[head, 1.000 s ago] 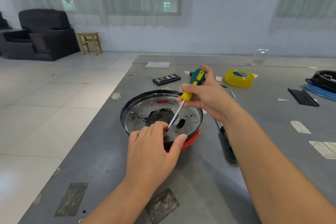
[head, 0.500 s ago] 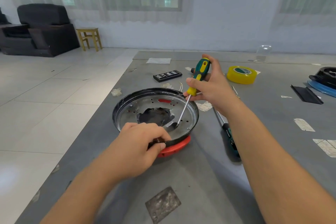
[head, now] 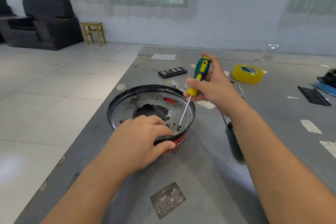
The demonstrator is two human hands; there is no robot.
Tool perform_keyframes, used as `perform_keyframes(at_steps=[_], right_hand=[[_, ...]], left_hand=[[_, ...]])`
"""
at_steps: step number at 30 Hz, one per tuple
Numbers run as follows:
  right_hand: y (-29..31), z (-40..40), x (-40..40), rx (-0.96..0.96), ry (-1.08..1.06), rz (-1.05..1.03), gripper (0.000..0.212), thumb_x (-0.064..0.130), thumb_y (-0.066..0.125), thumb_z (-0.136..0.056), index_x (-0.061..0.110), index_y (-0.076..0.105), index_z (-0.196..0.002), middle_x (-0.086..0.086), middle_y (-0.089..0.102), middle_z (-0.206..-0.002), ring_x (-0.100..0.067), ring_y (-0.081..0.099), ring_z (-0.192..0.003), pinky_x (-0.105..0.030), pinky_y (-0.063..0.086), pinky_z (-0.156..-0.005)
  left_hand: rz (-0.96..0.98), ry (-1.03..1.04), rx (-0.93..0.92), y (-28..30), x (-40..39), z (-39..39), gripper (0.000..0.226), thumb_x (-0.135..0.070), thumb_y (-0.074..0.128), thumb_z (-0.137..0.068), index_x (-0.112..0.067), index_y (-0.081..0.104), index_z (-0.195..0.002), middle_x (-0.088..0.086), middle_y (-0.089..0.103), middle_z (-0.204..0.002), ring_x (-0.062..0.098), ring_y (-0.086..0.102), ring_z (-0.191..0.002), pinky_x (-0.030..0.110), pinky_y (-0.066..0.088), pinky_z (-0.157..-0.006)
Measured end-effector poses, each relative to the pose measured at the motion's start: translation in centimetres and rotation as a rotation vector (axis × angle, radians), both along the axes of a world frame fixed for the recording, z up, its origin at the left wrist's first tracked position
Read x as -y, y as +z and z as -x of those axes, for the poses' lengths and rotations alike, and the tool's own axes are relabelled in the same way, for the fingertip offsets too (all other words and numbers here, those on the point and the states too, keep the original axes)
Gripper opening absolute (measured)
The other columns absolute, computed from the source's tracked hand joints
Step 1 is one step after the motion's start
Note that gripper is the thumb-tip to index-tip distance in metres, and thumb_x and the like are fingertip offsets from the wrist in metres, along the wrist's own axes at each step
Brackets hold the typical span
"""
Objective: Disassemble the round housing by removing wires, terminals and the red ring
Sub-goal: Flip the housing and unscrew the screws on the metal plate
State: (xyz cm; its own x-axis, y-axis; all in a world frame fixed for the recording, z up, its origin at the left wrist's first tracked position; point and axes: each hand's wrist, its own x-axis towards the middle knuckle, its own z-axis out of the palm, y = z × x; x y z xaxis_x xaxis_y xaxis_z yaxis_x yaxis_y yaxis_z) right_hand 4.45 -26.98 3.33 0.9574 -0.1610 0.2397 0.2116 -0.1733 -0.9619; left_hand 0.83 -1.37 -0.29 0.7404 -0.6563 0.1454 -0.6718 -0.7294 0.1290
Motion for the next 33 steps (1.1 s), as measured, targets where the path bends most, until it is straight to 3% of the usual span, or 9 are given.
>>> perform_keyframes(at_steps=[6,12,18,27,33], right_hand=[[-0.1,-0.1,-0.3,0.008,0.036,0.010,0.074,0.007,0.077,-0.089,0.053,0.039,-0.134,-0.012,0.058,-0.125,-0.035,0.078,-0.081,-0.044,0.064,-0.066],[-0.3,0.0,-0.8,0.012,0.081,-0.027,0.073,0.005,0.078,-0.088,0.047,0.041,-0.135,-0.013,0.054,-0.126,-0.040,0.077,-0.078,-0.043,0.064,-0.064],[0.0,0.2,-1.1,0.023,0.095,-0.022,0.073,0.006,0.077,-0.089,0.049,0.041,-0.136,-0.009,0.060,-0.120,-0.038,0.077,-0.080,-0.043,0.064,-0.064],[0.0,0.3,-1.3,0.058,0.107,0.016,0.072,0.008,0.077,-0.090,0.048,0.041,-0.137,-0.011,0.061,-0.117,-0.039,0.077,-0.079,-0.044,0.064,-0.064],[0.0,0.4,-1.2,0.067,0.124,0.006,0.073,0.007,0.076,-0.090,0.047,0.040,-0.139,-0.015,0.062,-0.117,-0.040,0.077,-0.081,-0.046,0.064,-0.065]], left_hand=[[-0.020,-0.090,-0.025,-0.5,-0.8,-0.9,0.036,-0.062,0.051,-0.098,-0.046,0.068,-0.125,-0.029,0.058,-0.136,0.008,0.050,-0.123,0.033,0.048,-0.097],[0.010,-0.100,-0.006,-1.0,-1.1,-1.4,0.044,-0.071,0.065,-0.084,-0.045,0.062,-0.120,-0.028,0.057,-0.137,0.001,0.047,-0.130,0.037,0.046,-0.103],[-0.027,-0.061,0.099,-1.4,-0.5,-1.3,0.035,-0.062,0.062,-0.092,-0.034,0.058,-0.113,-0.020,0.064,-0.128,0.008,0.058,-0.118,0.037,0.054,-0.083],[0.023,-0.061,0.136,-1.3,-0.4,-0.8,0.021,-0.049,0.071,-0.092,-0.041,0.068,-0.111,-0.027,0.062,-0.127,0.006,0.054,-0.122,0.036,0.056,-0.077],[-0.004,-0.061,0.169,-1.5,-0.4,-1.1,0.025,-0.051,0.070,-0.092,-0.042,0.067,-0.115,-0.028,0.060,-0.131,0.004,0.051,-0.123,0.027,0.050,-0.074]])
